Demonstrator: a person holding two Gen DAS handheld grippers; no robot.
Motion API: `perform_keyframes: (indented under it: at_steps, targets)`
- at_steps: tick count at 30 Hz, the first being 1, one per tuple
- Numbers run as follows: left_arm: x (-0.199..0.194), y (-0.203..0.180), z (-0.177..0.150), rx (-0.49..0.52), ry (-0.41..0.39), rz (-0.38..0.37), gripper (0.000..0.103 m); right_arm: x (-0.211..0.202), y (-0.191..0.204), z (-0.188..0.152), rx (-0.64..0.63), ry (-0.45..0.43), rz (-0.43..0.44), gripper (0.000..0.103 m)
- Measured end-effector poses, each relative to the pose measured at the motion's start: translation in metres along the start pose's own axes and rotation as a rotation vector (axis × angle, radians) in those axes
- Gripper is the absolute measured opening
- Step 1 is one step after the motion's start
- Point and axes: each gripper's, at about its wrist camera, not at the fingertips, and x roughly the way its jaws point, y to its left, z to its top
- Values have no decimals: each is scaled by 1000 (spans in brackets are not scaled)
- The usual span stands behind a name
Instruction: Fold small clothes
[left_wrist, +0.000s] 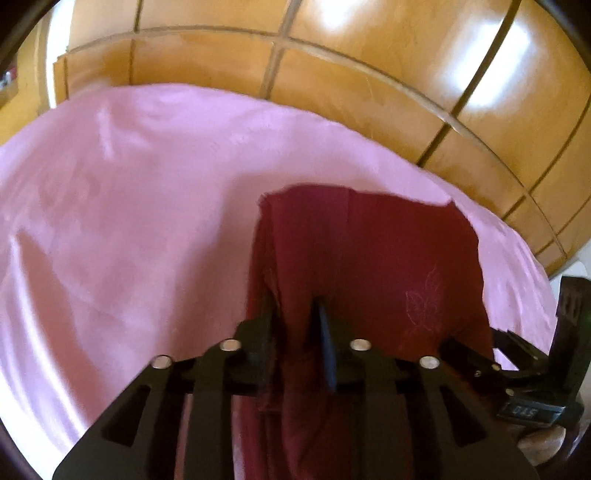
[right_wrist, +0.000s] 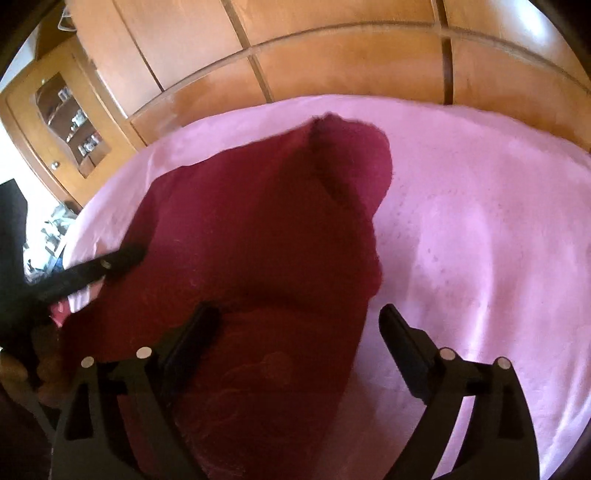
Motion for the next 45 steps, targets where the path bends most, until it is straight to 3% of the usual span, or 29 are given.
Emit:
perform_keyframes:
  at_steps: [5,12,15,18,20,24,26,34,39,45]
  targets:
    - [-50,-20,-4,71,-152,34,27,-29,26,-8,-105,-83,-155,90]
    - [-64,-33,-28,120,-173,13,27,-54,49,-15,-201,-165,-247,90]
    - [-59,-35,-35,137,-154,9,27,-58,54,-9,-196,-184,-219,87]
    - [-52,-35,-41,137,-144,27,27,-66,54,-4,-137,-167,-33,80]
    - [-45,-28,-42,118,-129,36,27,-60,56,2,-126,-151,17,71]
    - [-22,-11,-44,85,-75,46,27,-11,53,8,-109,-21,43,66]
    - [-14,-6,-48,71,-71,53,33,16,49,1,-115,9,8,67]
    - [-34,-14,-50,113,-125,94,38,7,50,-5,-118,-32,13,70]
    - [-41,-12,-52,135,-145,130,38,-3,49,-5,-99,-50,42,85]
    - [-43,-5,-51,132,-141,138,38,-16,31,-4,-37,-59,48,90]
